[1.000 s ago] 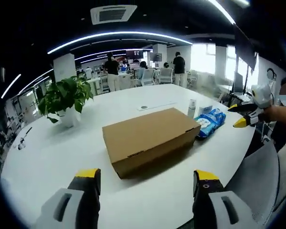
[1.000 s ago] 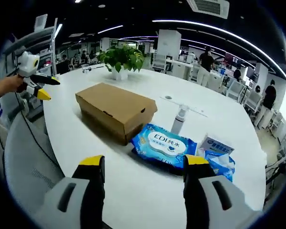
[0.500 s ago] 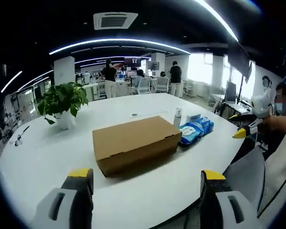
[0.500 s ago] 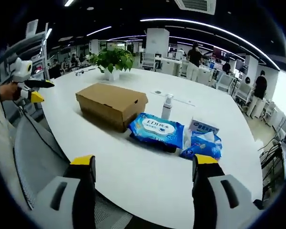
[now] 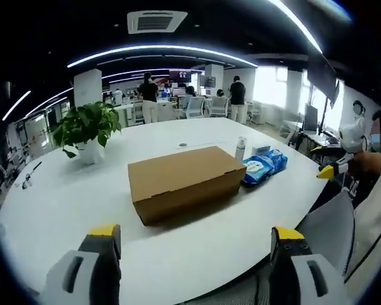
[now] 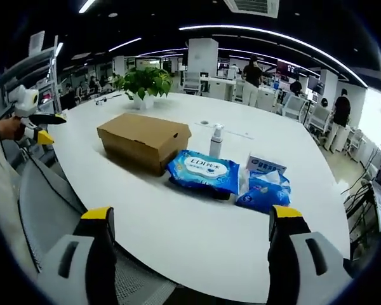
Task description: Operate the shoe box by opening the lid, removing the specified soft item, and placing it in the target area until the item is outside and the box remains undamaged.
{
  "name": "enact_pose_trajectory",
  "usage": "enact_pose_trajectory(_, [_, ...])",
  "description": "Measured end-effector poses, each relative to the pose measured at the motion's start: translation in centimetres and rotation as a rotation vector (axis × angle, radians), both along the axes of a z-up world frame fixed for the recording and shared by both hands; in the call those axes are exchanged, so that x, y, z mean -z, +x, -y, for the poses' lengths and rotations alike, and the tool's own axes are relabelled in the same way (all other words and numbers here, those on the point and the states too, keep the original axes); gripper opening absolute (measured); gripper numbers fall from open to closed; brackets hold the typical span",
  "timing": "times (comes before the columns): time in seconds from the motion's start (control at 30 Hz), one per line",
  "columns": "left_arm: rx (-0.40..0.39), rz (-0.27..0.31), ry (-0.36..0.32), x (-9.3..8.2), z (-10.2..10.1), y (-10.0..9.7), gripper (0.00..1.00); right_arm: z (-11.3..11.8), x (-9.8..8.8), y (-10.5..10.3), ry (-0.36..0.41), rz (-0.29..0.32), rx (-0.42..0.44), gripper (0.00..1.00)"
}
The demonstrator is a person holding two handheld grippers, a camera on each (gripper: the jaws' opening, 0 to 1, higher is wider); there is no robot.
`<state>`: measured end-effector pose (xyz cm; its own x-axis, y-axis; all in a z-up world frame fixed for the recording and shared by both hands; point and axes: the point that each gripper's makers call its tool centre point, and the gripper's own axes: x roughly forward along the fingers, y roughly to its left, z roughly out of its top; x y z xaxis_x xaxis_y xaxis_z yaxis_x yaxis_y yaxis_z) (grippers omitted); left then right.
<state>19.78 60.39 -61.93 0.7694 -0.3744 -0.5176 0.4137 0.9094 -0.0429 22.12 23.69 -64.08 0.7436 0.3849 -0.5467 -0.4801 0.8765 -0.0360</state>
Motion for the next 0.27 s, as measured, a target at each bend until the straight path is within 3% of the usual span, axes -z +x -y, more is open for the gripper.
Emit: enact_pose_trajectory(0.27, [-0.008, 0.009, -0.004, -0.27, -0.22, 0.18, 1.0, 0.3, 0.02, 0.07, -0.009, -0.004, 0.007, 0.96])
